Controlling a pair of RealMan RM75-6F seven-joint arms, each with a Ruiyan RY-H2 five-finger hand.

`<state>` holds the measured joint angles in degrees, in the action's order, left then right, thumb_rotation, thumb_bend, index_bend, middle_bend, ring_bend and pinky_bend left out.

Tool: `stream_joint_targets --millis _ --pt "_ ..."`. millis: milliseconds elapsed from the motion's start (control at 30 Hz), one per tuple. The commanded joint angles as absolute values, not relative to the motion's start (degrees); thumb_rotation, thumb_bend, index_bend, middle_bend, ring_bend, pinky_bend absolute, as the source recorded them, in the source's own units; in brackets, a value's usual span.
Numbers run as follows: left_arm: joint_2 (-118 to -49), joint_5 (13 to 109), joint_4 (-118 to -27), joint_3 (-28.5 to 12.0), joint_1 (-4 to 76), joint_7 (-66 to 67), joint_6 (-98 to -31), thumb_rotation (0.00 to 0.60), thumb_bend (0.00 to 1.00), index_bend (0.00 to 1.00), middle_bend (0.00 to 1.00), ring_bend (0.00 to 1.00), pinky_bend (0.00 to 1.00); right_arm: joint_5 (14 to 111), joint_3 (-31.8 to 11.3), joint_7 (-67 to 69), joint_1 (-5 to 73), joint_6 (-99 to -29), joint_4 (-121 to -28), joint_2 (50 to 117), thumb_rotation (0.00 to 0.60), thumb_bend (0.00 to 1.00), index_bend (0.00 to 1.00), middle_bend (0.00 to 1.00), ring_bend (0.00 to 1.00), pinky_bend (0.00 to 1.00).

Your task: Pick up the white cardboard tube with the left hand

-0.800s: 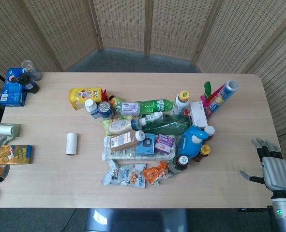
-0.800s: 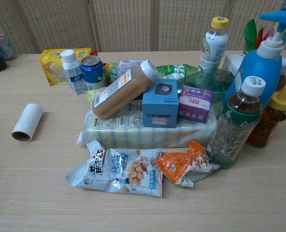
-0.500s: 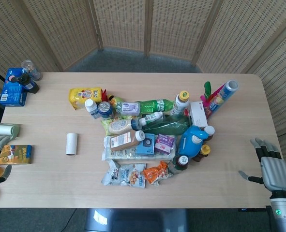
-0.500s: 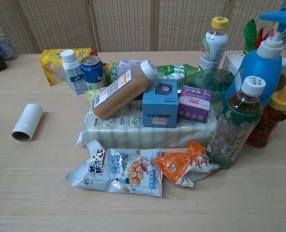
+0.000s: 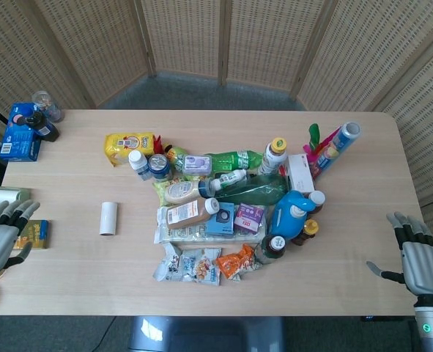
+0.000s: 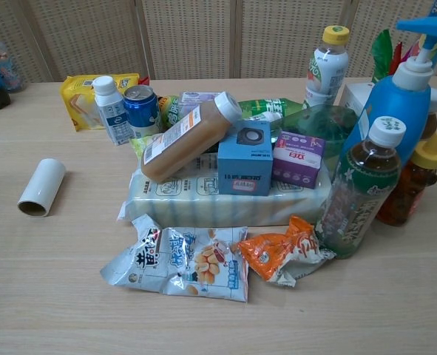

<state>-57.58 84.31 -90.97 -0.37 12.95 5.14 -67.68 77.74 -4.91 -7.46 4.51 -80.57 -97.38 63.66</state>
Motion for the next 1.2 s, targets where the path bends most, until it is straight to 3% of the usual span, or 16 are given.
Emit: stream_joint_targets --millis 33,433,867,1200 --pt "-63.0 83.8 -85.3 -0.7 16.5 8.7 -63.1 0.600 0.49 0.00 0.00 0.00 0.00 77.5 -5.0 -7.9 4.4 -80.8 -97.8 63.3 0.494 0.04 0.00 0.00 0.00 0.00" --pt "-74.7 85.0 -73.0 -1.1 24.1 11.2 -55.7 0.600 0.49 0.00 0.00 0.00 0.00 75.9 -4.8 -8.4 2.4 -83.1 -99.0 61.7 0.495 0.04 0.00 0.00 0.00 0.00" --pt "-86.4 86.6 -61.0 -1.2 28.9 15.6 -54.7 0.600 0.45 0.00 0.00 0.00 0.00 75.5 -4.8 -7.2 0.6 -84.8 -99.2 60.5 0.494 0.04 0.00 0.00 0.00 0.00" --pt "-90.3 87.2 -57.8 -0.9 31.0 17.0 -55.0 0.600 0.45 0.00 0.00 0.00 0.00 75.7 -4.7 -5.3 -0.5 -85.7 -98.4 60.2 0.497 0.04 0.00 0.00 0.00 0.00"
